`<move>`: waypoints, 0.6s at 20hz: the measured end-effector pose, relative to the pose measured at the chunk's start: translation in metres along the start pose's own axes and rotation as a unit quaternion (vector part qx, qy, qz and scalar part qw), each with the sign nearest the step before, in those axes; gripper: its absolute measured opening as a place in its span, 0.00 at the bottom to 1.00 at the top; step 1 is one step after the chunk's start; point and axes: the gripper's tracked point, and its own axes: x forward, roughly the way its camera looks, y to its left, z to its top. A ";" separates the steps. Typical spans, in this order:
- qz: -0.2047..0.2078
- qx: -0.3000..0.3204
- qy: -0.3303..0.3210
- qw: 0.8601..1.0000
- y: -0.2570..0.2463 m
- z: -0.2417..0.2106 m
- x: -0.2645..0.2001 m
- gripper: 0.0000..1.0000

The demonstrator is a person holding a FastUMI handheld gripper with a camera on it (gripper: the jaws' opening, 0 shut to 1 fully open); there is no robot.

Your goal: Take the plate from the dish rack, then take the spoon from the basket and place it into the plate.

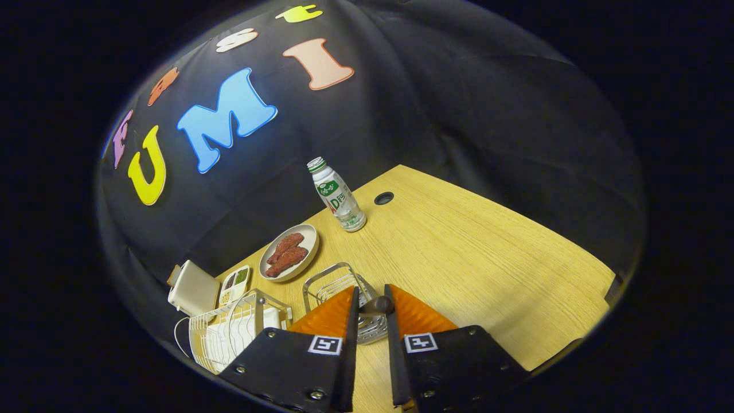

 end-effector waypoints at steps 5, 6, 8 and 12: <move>0.033 0.008 -0.002 0.999 0.018 -0.002 -0.004 0.25; 0.030 0.002 -0.003 1.000 0.018 0.007 0.003 0.07; 0.036 -0.029 -0.007 0.999 0.023 0.008 0.001 0.06; 0.057 -0.060 -0.017 0.996 0.045 0.024 -0.013 0.06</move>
